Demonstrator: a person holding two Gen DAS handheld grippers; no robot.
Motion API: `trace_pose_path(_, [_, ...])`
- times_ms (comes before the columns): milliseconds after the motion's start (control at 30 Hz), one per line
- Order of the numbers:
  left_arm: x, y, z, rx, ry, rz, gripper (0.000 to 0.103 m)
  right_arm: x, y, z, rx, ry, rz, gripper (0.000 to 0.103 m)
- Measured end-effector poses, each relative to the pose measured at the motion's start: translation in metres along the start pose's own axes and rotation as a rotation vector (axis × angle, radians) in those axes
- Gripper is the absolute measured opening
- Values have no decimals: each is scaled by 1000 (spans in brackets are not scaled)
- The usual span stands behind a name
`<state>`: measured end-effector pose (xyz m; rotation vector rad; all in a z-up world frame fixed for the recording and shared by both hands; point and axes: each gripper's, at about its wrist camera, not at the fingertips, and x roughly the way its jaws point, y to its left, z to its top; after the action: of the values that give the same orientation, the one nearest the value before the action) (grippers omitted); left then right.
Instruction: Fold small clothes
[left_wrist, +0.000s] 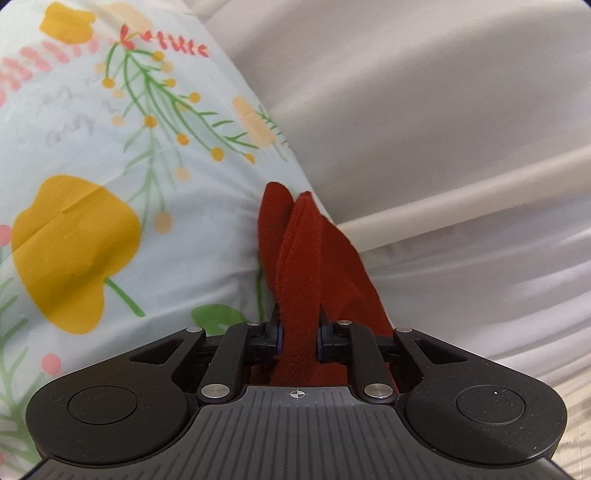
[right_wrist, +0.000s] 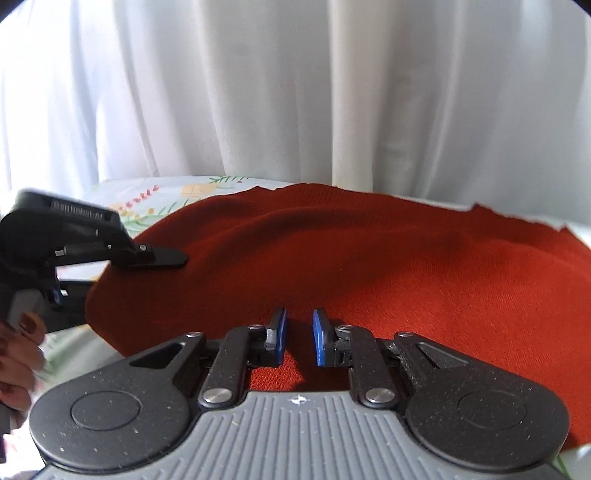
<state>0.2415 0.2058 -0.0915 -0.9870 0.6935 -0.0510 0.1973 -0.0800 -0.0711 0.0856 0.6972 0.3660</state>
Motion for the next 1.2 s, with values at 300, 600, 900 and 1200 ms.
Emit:
trace_pose_path(300, [-4,-73,-17,151,-10,-74,15,-55,-74,-9,222,-148,-82,15])
trace_pose_path(600, [66,-152,-98,422,102,-68,15,-93,-133,-26,401,-168,-174,15])
trace_pose_path(900, [72,-160,-131,563,238,-132,45,-111,-157,-39,425,-152,-237,15])
trace_pose_path(1200, [15,-130,-102,494,12,75,52,-101,-148,-23,383,-159,-148,15])
